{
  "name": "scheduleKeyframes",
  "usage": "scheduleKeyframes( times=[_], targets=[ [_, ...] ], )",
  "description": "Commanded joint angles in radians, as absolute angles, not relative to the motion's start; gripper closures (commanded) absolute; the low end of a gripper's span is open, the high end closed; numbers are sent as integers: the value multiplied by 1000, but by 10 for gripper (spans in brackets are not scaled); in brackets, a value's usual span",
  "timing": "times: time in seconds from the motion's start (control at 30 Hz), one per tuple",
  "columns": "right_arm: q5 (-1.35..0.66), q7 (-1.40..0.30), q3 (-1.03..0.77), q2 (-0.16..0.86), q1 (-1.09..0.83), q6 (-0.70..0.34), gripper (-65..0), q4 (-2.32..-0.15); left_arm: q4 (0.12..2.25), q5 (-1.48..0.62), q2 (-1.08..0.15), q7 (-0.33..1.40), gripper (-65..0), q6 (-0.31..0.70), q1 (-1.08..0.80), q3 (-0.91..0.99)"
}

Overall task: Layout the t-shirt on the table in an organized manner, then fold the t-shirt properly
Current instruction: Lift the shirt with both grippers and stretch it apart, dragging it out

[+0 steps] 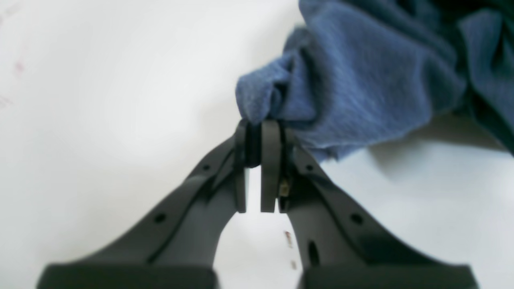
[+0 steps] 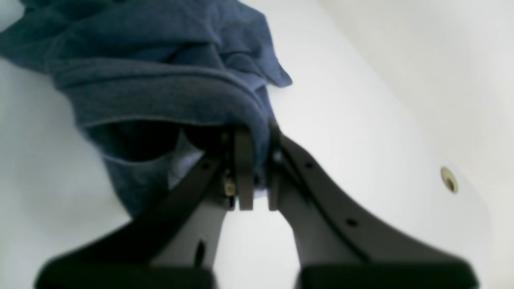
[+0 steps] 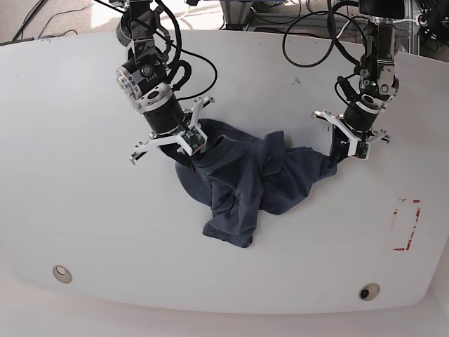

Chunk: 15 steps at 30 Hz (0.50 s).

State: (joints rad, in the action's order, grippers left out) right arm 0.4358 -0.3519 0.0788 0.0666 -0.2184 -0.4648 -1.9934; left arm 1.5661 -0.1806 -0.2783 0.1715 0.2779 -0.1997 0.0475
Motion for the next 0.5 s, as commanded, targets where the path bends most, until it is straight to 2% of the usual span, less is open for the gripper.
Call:
scheduleKeyframes(
  times=[0.0,0.3,0.47],
  targets=[
    [389,-349,42,71,-188,-450,-2,-2003,1629,-189,-314,147,0,277,-189,54],
    [334,-375,-79,67,-117,-530,-2,-2018,1744,-188,-349,148,0,277,-180,122],
    [334,-403,-128,65,-54,-578,-2,-2015,1813,-188,-358,223,0,277,-124,134]
  ],
)
